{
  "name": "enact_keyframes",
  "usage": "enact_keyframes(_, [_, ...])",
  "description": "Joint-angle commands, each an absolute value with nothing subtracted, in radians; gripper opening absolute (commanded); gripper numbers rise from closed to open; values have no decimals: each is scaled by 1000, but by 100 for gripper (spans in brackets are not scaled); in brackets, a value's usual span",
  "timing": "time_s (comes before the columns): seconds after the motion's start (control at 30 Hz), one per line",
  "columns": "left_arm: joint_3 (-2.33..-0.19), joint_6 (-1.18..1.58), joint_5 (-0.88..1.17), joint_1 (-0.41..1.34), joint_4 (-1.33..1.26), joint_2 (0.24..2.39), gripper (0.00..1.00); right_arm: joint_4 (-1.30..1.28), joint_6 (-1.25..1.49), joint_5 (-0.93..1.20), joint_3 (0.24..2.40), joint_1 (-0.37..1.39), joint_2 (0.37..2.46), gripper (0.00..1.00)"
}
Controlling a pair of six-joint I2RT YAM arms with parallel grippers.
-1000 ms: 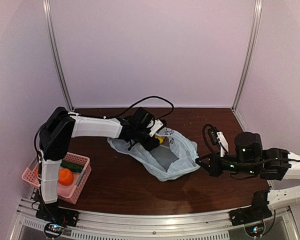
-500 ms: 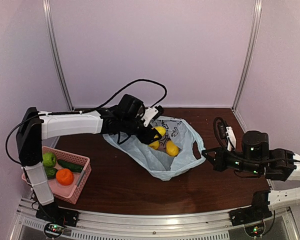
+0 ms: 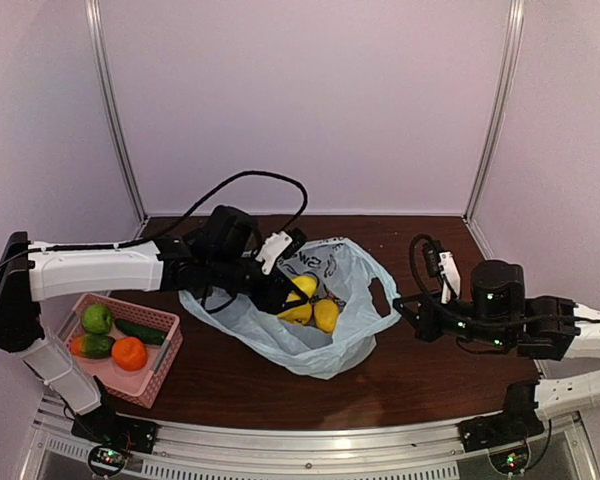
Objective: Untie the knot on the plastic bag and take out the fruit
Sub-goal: Pass from the left arm to the right
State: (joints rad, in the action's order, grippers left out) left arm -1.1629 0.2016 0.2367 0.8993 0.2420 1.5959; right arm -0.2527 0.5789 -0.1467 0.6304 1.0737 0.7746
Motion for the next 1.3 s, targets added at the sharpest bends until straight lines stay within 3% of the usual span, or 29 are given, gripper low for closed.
enact_keyframes(0.0, [-1092,303,324,897,142,1512,46,-219,559,-110,627,1078,837,0])
enact_keyframes(0.2, [-1008,365,367,897,15,1430,46,-174,550,-49,641,1083,924,0])
enact_keyframes(0.57, [-1051,364,387,897,-164,1496,46,-149,510,43,720,1141,1052,0])
enact_keyframes(1.0, [-1088,488,467,897,-385,1530,46,-146,546,-70,708,1167,1037,0])
enact_keyframes(1.27, [-1055,597,360,890,-409,1474,46,-120,548,-58,678,1168,1023,0])
